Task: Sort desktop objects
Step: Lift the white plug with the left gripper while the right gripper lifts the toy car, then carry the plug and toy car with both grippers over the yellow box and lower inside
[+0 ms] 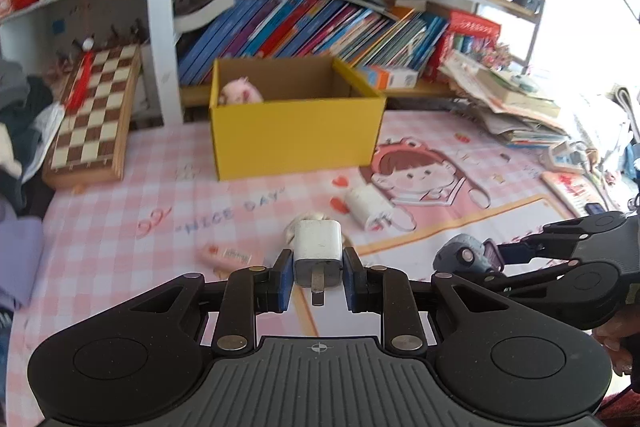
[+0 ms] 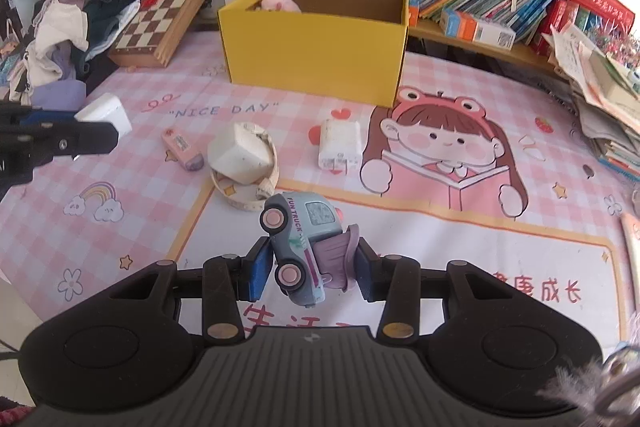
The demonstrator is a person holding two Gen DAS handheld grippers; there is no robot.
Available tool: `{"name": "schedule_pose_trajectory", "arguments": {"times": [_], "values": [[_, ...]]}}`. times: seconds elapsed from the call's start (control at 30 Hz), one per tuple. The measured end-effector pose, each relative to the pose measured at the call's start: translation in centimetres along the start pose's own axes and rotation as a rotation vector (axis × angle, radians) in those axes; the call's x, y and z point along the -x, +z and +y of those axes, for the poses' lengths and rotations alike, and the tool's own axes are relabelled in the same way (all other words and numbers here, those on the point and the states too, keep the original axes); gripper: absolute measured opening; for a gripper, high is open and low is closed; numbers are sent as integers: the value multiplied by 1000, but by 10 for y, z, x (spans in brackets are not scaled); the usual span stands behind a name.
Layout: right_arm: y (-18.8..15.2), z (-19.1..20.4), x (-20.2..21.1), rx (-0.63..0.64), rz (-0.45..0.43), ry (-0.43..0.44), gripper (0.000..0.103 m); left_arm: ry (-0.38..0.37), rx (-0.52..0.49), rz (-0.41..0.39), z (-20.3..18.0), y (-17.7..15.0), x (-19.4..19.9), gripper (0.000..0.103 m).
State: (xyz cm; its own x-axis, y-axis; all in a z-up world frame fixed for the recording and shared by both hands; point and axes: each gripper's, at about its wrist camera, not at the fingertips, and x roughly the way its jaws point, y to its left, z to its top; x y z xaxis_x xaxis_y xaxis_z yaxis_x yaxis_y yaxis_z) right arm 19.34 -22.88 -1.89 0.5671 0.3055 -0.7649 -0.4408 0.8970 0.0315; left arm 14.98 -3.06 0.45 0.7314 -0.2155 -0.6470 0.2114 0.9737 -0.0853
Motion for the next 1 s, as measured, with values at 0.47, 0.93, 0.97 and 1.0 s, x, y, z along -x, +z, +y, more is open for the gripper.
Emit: {"name": "schedule_pose_trajectory", "arguments": {"times": [0.47,0.93,0.97,1.0], "values": [[48,-23,15,50,-87,-16,41,-24,-99,-84,-3,49,0,24],[123,-54,-8,146,-121,37,41,24,-150,-70,0,103,-39,24],[130,-56,-9,154,-124,43,41,32,-150,-71,1,108,-42,24],[136,-59,-11,162,-127,49,41,41,-149,-73,2,112,-45,24]]}}
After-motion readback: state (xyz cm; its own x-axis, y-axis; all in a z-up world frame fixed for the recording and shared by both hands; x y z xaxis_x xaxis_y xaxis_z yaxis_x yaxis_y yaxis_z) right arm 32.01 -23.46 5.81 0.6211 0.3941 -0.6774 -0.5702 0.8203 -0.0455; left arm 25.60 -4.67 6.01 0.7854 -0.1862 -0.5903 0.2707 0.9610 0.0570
